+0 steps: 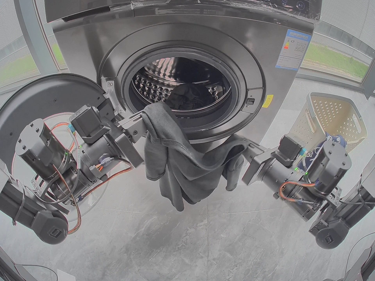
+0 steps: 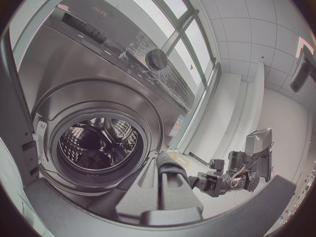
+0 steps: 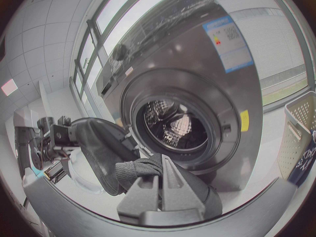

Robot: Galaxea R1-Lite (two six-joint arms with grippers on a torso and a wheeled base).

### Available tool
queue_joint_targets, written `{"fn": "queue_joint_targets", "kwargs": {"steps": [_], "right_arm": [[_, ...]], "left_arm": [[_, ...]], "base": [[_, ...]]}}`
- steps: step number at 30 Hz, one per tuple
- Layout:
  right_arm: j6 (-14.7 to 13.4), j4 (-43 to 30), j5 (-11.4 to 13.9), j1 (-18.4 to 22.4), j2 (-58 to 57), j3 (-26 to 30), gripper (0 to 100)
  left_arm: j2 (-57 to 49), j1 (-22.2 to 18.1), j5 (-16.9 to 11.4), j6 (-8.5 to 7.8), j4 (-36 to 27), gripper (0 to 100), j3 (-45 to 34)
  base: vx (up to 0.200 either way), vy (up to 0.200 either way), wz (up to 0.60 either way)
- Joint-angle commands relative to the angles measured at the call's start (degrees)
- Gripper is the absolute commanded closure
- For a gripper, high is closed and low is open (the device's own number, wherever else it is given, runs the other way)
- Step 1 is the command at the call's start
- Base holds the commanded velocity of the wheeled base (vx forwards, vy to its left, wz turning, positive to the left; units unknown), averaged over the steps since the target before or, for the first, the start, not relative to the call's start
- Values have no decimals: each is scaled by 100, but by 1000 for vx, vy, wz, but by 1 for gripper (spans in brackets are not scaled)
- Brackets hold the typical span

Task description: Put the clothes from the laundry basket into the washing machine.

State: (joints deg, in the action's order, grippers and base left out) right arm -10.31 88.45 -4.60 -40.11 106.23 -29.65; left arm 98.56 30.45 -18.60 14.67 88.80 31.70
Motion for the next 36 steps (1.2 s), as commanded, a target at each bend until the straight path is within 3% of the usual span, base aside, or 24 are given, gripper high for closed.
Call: {"fn": "queue_joint_targets", "kwargs": {"steps": [1, 6, 15, 27, 30, 36], "right_arm": [[-6, 5, 11, -278, 645, -15, 0], [47, 5, 3, -454, 1286, -138, 0], [82, 5, -15, -630, 2350, -999, 0], [196, 5, -6, -357, 3229, -2010, 0], [223, 5, -6, -199, 3545, -2572, 0], [240, 5, -6, -111, 3738, -2845, 0]], "left_arm": [[84, 40, 23, -25, 6, 100, 38], [67, 57, 32, -43, 6, 100, 30], [-56, 136, 50, -51, 15, 100, -14], [-188, 312, 15, -69, 15, 100, -67], [-258, 321, 6, -34, 15, 100, -67], [-267, 330, 6, -43, 15, 100, -67]], "base": [[0, 0, 0], [0, 0, 0], [0, 0, 0], [0, 0, 0], [0, 0, 0], [0, 0, 0]]}}
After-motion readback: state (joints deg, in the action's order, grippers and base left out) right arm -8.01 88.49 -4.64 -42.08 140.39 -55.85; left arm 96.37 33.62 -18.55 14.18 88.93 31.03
